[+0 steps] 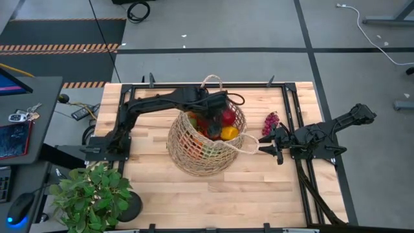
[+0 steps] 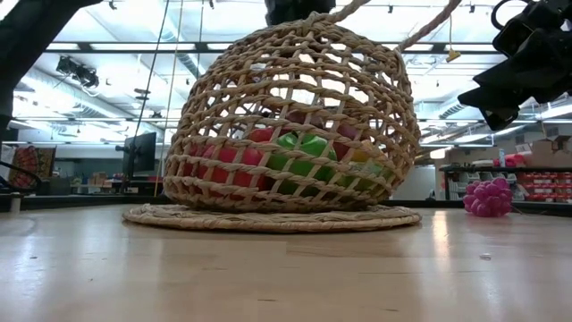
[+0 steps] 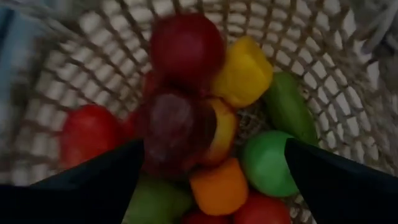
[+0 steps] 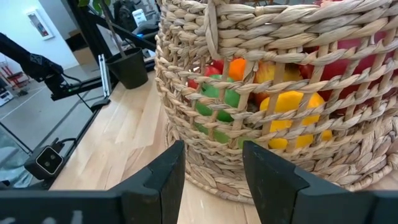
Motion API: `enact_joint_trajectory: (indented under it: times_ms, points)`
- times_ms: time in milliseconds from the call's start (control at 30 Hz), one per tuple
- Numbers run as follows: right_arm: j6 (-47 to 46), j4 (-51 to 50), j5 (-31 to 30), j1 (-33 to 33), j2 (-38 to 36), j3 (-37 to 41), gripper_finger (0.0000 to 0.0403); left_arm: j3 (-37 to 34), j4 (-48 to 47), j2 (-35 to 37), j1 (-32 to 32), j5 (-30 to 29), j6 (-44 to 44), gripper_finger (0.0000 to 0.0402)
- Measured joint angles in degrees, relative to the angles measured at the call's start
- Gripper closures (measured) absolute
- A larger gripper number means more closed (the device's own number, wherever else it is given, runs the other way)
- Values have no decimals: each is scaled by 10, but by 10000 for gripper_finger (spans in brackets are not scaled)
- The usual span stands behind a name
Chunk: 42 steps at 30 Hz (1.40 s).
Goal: Build produce basket
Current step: Put the grapes into the basket
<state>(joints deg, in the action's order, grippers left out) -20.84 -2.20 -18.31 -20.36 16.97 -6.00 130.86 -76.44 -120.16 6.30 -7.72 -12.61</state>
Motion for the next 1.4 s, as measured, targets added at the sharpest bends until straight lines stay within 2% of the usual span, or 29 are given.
enact_joint_trajectory:
  times_ms: [100,333,800,933,1067,1300,1400]
  points:
    - [0,0,0,0,0,0,236,41,-22,0,-7,-47,10,8]
    - [0,0,0,0,0,0,236,19,-15,51,-39,-168,72,8]
    - [0,6,0,0,0,0,236,18,-56,138,-73,-239,95,8]
    - [0,9,0,0,0,0,236,18,-66,156,-81,-245,85,8]
    - [0,13,0,0,0,0,236,18,-88,169,-91,-284,72,8]
    - [0,16,0,0,0,0,236,18,-136,175,-92,-317,33,8]
    - [0,17,0,0,0,0,236,-23,-127,192,-92,-323,26,8]
